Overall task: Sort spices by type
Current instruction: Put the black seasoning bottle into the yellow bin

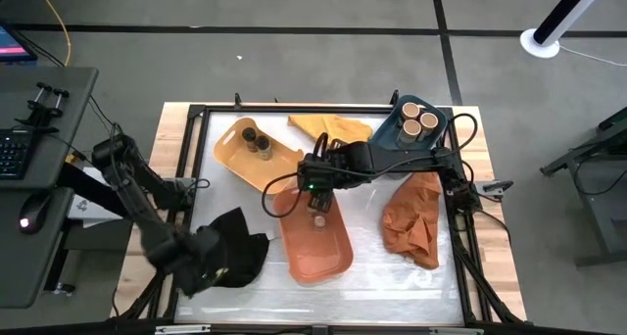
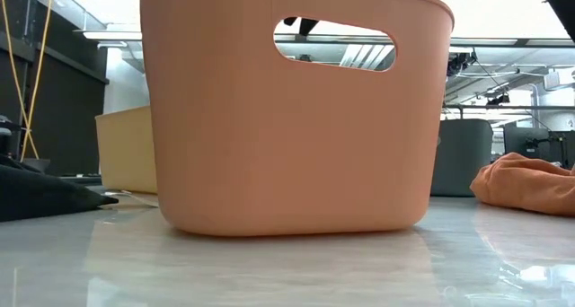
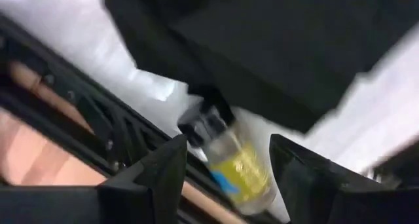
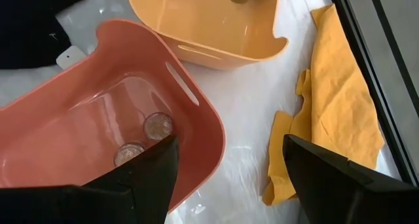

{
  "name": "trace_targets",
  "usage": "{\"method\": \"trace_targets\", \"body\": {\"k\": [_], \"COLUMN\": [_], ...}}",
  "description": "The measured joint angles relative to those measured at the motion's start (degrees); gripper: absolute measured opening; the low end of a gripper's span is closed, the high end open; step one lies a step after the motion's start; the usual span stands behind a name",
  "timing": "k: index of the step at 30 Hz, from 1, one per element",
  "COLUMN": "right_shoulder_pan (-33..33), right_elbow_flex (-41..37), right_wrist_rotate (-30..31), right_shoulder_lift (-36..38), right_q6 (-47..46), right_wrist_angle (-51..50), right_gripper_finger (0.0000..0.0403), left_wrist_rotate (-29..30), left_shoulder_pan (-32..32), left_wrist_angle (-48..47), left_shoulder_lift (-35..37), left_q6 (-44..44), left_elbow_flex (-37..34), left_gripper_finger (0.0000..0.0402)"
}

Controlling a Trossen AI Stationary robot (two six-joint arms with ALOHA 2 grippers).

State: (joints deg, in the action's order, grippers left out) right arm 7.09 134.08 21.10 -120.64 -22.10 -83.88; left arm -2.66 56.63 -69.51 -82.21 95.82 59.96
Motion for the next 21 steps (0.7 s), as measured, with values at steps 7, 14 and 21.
{"method": "trace_targets", "body": {"k": [7,14,21], "right_shoulder_pan": [0.00,0.00,0.00], "right_elbow_flex": [0.02,0.02,0.02], "right_wrist_rotate": [0.00,0.00,0.00], "right_shoulder_lift": [-0.02,-0.02,-0.02], "right_q6": [1.54,1.59,1.60], "right_wrist_angle": [0.57,0.82,1.23], "right_gripper_finger": [0.0268,0.0268,0.0268], "left_wrist_rotate": [-4.44,-5.37,-6.14], "left_shoulder_pan": [-4.62,-4.59,-3.94], "left_wrist_angle": [4.29,5.18,6.68], "left_shoulder_lift": [0.04,0.00,0.00], "left_q6": [10.54,19.74,22.09], "left_elbow_flex": [-3.07,-7.69,-9.16], "left_gripper_finger": [0.0204,0.0204,0.0204]}}
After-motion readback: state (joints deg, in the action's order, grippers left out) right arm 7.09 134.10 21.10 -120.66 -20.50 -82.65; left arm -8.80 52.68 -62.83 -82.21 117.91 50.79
